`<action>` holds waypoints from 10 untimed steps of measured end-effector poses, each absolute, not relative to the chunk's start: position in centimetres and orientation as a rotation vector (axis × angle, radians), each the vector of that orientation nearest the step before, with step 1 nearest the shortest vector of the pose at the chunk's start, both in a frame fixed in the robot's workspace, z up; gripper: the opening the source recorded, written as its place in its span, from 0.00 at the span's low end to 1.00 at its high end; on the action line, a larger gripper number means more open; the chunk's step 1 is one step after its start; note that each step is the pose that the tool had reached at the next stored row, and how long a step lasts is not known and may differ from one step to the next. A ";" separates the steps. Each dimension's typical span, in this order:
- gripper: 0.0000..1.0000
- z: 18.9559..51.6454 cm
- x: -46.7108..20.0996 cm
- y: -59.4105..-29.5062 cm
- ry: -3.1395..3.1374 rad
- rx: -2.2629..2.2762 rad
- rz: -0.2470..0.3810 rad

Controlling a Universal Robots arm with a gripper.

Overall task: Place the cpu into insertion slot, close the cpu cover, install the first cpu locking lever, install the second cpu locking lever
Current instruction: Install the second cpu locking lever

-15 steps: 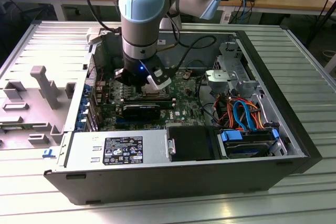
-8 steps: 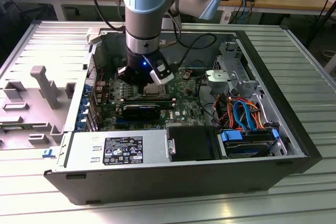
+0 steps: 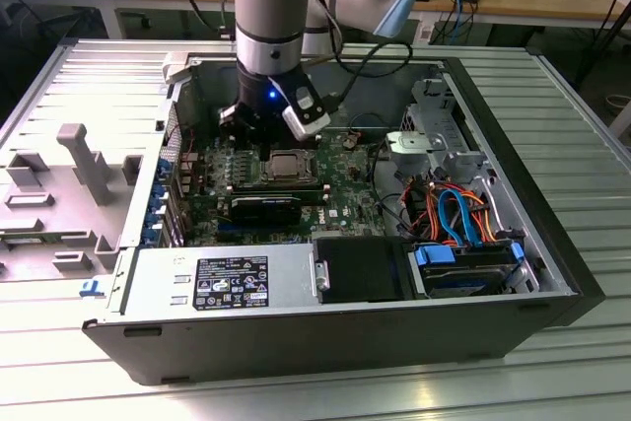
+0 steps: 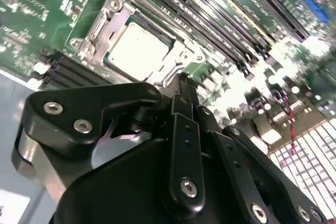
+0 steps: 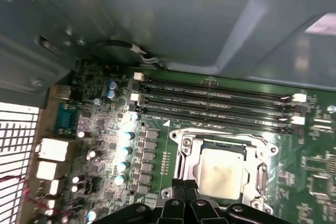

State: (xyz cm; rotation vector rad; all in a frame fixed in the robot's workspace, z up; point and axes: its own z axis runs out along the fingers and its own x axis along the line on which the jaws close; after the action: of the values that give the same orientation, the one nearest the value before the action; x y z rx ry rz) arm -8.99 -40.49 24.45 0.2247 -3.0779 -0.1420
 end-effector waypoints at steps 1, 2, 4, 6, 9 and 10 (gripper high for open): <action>0.11 24.8 -9.0 -40.5 -3.078 0.225 -0.141; 0.11 24.9 -8.9 -40.5 -3.078 0.225 -0.139; 0.11 24.9 -8.7 -40.5 -3.072 0.224 -0.130; 0.11 24.9 -8.1 -40.5 -3.062 0.221 -0.106; 0.11 24.9 -7.2 -40.5 -3.047 0.218 -0.096; 0.11 24.9 -7.1 -40.5 -3.045 0.218 -0.095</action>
State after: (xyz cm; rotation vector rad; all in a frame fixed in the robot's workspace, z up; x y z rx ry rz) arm -7.14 -40.50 24.91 0.2177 -3.0454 -0.0954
